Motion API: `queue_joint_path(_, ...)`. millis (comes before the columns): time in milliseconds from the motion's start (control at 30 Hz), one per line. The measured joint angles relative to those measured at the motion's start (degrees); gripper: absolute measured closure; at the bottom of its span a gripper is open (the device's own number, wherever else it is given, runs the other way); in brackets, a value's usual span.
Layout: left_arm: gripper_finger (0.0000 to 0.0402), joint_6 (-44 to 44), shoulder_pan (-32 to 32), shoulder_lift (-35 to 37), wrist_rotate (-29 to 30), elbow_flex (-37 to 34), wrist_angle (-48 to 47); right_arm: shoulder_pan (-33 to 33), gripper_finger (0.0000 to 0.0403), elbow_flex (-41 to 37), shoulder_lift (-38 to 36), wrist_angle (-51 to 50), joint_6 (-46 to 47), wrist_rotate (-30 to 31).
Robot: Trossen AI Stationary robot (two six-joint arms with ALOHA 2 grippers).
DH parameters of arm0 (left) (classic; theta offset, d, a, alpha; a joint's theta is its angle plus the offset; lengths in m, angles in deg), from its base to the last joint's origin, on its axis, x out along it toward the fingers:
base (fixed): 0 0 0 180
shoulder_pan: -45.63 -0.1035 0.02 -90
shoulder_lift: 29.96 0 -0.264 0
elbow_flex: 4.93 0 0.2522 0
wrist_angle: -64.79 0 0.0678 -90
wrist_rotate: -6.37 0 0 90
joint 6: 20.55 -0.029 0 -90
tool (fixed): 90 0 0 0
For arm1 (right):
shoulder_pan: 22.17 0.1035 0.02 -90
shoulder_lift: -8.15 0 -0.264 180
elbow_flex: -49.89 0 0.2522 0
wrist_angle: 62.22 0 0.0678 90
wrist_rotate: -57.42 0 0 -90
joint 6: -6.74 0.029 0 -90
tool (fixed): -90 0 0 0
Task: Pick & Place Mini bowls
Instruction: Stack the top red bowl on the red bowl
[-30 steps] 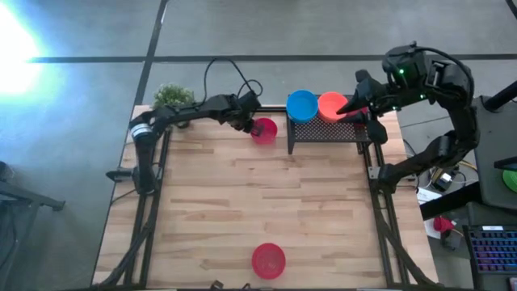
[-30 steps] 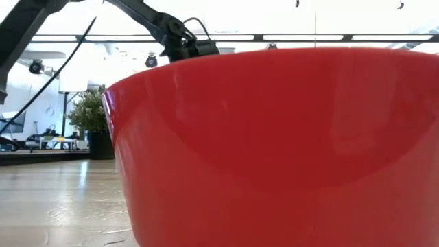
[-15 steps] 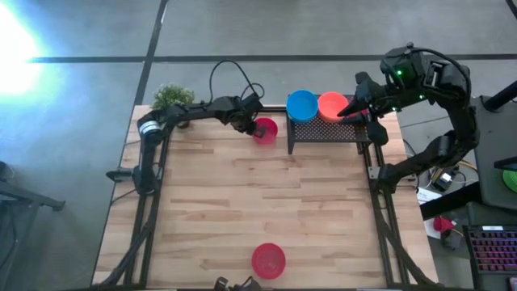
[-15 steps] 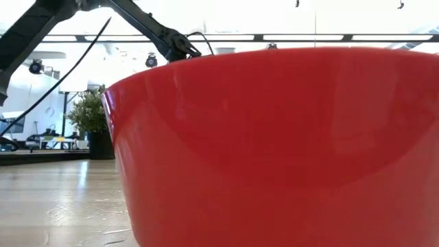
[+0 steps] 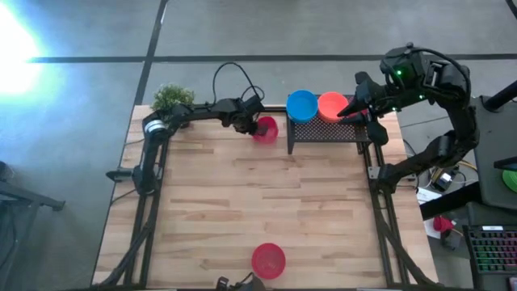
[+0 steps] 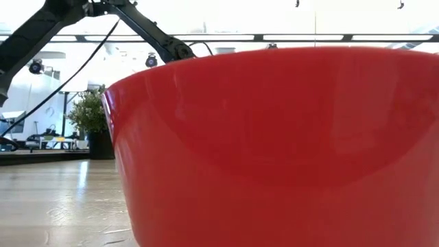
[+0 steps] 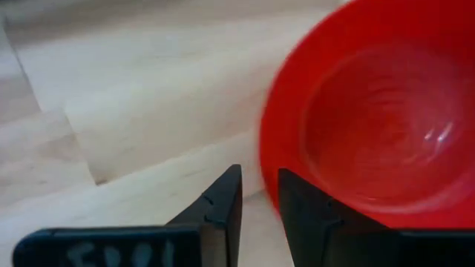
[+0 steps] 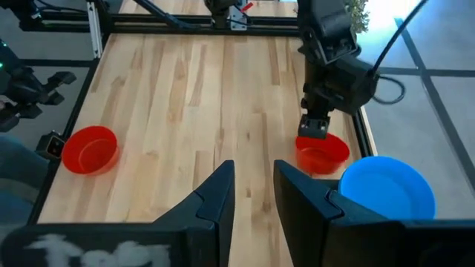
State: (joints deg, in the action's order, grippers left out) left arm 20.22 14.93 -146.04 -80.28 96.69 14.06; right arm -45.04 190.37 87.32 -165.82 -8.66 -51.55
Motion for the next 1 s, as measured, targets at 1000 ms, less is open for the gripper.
queue_joint_path(1000, 0.0396, -5.0, 0.2, -0.5, -0.1, 0.0, 1.3, 0.0, 0.0325, 0.0, 0.0, 0.0, 0.4, 0.0)
